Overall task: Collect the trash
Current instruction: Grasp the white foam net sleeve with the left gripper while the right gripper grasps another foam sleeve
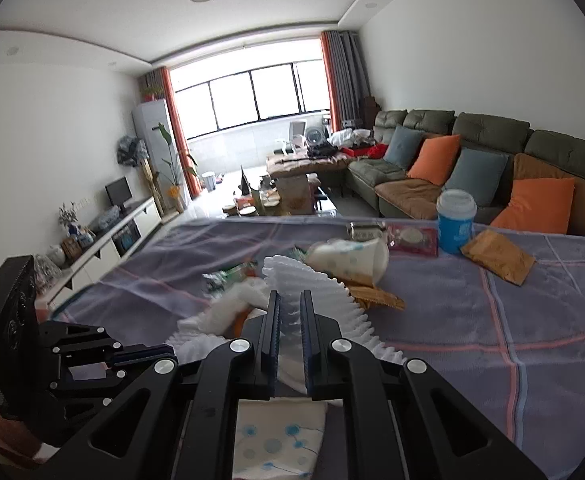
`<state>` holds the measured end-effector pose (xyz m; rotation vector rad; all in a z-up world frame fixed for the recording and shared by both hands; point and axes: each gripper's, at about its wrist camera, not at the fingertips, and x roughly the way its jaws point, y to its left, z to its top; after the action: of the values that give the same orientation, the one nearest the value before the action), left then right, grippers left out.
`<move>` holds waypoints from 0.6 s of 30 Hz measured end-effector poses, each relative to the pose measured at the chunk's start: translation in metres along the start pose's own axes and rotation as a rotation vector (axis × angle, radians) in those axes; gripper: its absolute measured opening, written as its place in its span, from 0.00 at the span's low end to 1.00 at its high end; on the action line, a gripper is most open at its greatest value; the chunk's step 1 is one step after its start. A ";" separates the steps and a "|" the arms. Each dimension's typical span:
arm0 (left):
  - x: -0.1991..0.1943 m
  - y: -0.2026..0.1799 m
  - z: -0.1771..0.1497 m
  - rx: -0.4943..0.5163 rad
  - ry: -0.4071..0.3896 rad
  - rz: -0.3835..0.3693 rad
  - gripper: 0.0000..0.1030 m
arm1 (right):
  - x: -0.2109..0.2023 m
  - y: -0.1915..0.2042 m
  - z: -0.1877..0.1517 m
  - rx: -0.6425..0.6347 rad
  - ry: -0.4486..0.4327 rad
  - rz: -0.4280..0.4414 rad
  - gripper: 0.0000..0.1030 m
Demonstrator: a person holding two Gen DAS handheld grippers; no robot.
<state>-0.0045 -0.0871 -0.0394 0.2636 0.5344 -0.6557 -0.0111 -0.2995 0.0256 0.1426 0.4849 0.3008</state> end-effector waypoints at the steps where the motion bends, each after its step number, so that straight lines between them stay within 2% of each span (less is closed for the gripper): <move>1: -0.004 0.004 0.000 -0.013 -0.006 0.000 0.05 | -0.003 0.001 0.003 0.004 -0.014 0.010 0.10; 7: -0.029 0.024 0.002 -0.103 -0.055 -0.008 0.04 | -0.011 0.018 0.016 -0.021 -0.056 0.059 0.10; 11: -0.048 0.036 -0.002 -0.147 -0.084 0.020 0.04 | -0.010 0.032 0.021 -0.031 -0.067 0.116 0.10; 14: -0.058 0.042 -0.006 -0.161 -0.098 0.038 0.04 | -0.005 0.043 0.023 -0.048 -0.062 0.149 0.10; 16: -0.061 0.043 -0.010 -0.138 -0.107 0.010 0.05 | 0.001 0.048 0.023 -0.057 -0.052 0.165 0.10; 18: -0.056 0.037 -0.016 -0.110 -0.062 -0.003 0.28 | 0.007 0.051 0.022 -0.055 -0.039 0.176 0.10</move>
<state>-0.0237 -0.0238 -0.0197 0.1386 0.5101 -0.6329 -0.0075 -0.2504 0.0518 0.1379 0.4254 0.4820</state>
